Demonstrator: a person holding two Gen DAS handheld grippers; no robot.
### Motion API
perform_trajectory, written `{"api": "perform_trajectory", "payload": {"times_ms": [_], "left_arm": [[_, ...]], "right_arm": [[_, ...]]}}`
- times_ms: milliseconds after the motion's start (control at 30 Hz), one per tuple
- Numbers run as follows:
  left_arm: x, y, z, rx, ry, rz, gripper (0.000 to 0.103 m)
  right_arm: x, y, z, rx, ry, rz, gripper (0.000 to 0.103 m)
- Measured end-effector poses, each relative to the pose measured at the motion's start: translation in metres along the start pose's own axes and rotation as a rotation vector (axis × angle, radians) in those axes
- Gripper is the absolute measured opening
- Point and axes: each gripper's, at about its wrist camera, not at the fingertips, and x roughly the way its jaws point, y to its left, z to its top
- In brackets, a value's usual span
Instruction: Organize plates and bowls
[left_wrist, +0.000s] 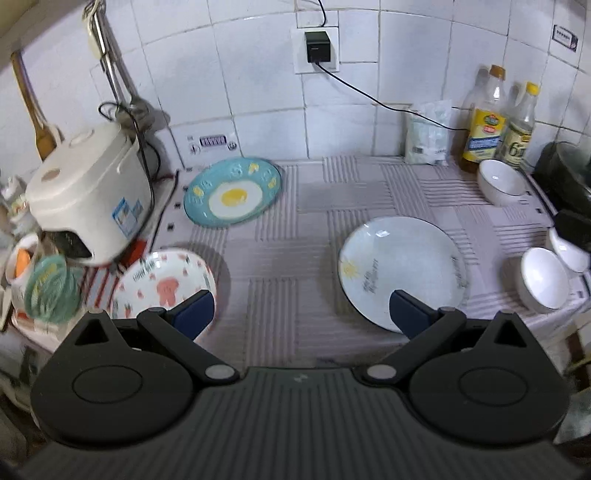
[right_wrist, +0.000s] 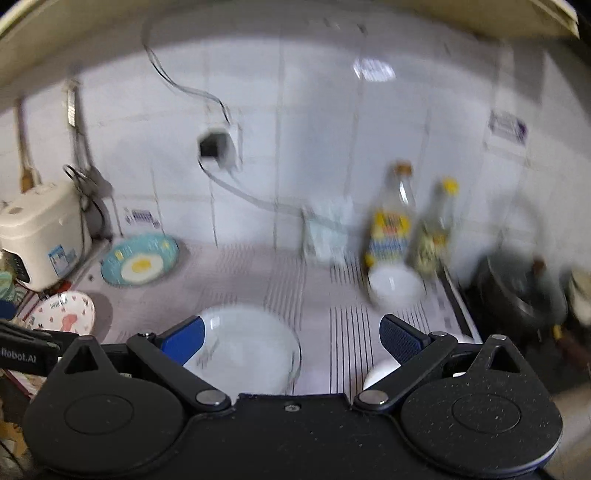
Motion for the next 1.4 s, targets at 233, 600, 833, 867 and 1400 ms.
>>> {"api": "perform_trajectory", "payload": {"times_ms": [233, 600, 833, 867, 1400], "left_arm": [[0.073, -0.001, 0.008, 0.016, 0.076, -0.066, 0.1], [0.177, -0.024, 0.001, 0.012, 0.272, -0.187, 0.078], [0.207, -0.028, 0.0, -0.004, 0.326, -0.212, 0.064], [0.209, -0.028, -0.001, -0.004, 0.331, -0.216, 0.064], [0.232, -0.028, -0.006, -0.035, 0.354, -0.315, 0.023]], "right_arm": [[0.068, -0.011, -0.02, -0.008, 0.051, 0.078, 0.096], [0.149, -0.035, -0.096, 0.364, 0.295, 0.224, 0.074], [0.17, -0.037, -0.121, 0.426, 0.372, 0.241, 0.062], [0.172, -0.038, -0.124, 0.441, 0.374, 0.244, 0.061], [0.189, -0.044, -0.14, 0.463, 0.348, 0.292, 0.023]]}}
